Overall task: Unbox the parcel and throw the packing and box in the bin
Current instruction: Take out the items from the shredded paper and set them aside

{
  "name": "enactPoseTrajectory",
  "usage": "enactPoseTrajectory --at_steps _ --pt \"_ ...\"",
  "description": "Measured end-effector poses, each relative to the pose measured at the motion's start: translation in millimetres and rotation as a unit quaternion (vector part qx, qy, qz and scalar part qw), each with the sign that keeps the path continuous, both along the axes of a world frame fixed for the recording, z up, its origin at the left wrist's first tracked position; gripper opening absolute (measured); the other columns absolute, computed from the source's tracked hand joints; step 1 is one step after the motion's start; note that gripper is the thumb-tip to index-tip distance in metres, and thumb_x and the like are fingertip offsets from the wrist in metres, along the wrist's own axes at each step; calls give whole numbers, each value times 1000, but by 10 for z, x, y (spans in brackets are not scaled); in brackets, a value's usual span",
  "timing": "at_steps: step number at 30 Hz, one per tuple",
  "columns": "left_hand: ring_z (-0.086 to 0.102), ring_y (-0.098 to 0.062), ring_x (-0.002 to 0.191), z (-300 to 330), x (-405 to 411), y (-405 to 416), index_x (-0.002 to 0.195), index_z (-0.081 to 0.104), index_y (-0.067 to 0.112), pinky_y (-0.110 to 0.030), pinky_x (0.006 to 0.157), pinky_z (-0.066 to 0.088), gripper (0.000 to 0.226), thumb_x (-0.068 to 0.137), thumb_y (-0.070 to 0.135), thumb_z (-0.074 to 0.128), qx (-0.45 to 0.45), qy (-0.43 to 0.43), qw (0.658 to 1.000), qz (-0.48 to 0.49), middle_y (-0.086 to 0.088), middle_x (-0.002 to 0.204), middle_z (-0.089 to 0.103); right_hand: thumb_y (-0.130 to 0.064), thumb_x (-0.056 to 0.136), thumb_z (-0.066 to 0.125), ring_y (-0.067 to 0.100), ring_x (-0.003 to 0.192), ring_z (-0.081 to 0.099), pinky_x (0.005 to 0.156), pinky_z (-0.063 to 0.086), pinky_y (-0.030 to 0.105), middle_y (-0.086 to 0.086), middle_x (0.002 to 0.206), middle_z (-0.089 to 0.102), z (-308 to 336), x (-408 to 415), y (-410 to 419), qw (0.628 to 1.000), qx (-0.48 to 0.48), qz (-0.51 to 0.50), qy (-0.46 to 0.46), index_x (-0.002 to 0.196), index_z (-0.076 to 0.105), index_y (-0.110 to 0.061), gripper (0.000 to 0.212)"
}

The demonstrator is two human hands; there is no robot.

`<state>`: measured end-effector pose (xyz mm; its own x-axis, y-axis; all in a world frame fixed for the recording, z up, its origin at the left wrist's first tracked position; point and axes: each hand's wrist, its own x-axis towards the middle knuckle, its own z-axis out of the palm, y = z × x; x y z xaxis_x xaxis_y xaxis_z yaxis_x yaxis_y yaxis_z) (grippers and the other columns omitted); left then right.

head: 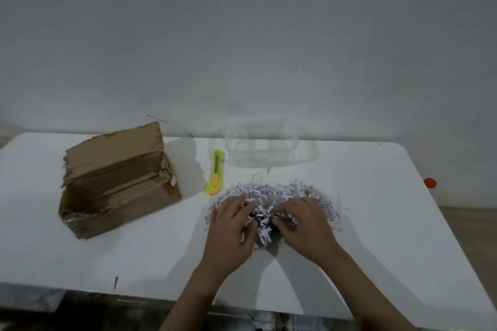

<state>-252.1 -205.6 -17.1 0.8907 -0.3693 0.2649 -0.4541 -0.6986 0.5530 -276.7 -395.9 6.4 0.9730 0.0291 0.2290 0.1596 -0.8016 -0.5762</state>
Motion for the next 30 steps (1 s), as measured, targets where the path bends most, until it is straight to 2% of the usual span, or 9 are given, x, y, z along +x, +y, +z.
enactPoseTrajectory --at_steps 3,6,8,11,15,19,22,26,30 --pt "40 -18 134 -157 -31 162 132 47 35 -55 101 39 44 90 45 44 24 10 999 34 5 145 44 -30 75 71 13 86 59 82 47 35 -10 90 70 -45 -28 -57 1000 15 -17 17 93 70 -30 19" --pt "34 -17 138 -230 -59 289 138 40 40 -56 104 36 48 90 45 41 29 14 998 58 7 149 37 -22 73 74 15 78 58 73 52 38 -2 90 66 -42 -23 -143 998 48 -36 -11 97 70 -21 25" --pt "33 -17 138 -244 -56 317 138 42 35 -50 108 31 49 90 43 42 19 -2 997 71 9 148 35 -22 72 72 17 80 60 72 51 37 -3 87 65 -18 -29 -166 995 51 -51 -69 92 70 -20 20" --pt "30 -15 139 -265 -33 314 141 40 29 -46 109 26 52 90 42 42 9 -6 997 80 11 149 31 -35 70 71 13 85 54 76 40 33 -15 80 64 19 -85 -102 993 3 -48 -108 79 69 -30 11" --pt "27 -16 141 -297 -17 315 144 33 32 -57 108 31 55 91 42 42 11 2 998 69 5 152 33 -49 66 61 12 84 43 70 21 28 -19 81 64 -71 -110 -26 994 -83 -17 -71 80 68 -35 21" --pt "24 -13 142 -294 -16 320 144 33 33 -54 110 27 54 91 43 41 5 11 998 69 9 153 29 -44 60 68 13 84 44 70 29 31 -17 82 61 -85 -54 -8 994 -96 -27 -38 86 68 -34 28" --pt "23 -12 142 -292 -15 326 144 33 33 -50 111 24 54 91 43 41 5 12 998 68 10 153 28 -42 57 75 19 83 52 70 32 32 -14 81 58 -74 -19 -3 994 -112 -16 2 85 67 -34 30" --pt "21 -11 142 -299 -5 341 144 31 33 -46 112 20 56 90 44 40 5 14 998 66 11 153 26 -46 56 73 16 85 49 74 28 33 -20 86 60 -51 -7 4 992 -121 0 32 78 63 -35 27" --pt "21 -12 143 -307 2 347 145 28 34 -48 113 20 57 90 43 40 3 15 998 65 10 153 25 -51 63 69 9 88 42 76 21 32 -24 88 64 1 -24 -40 998 -49 -4 35 79 65 -35 23"
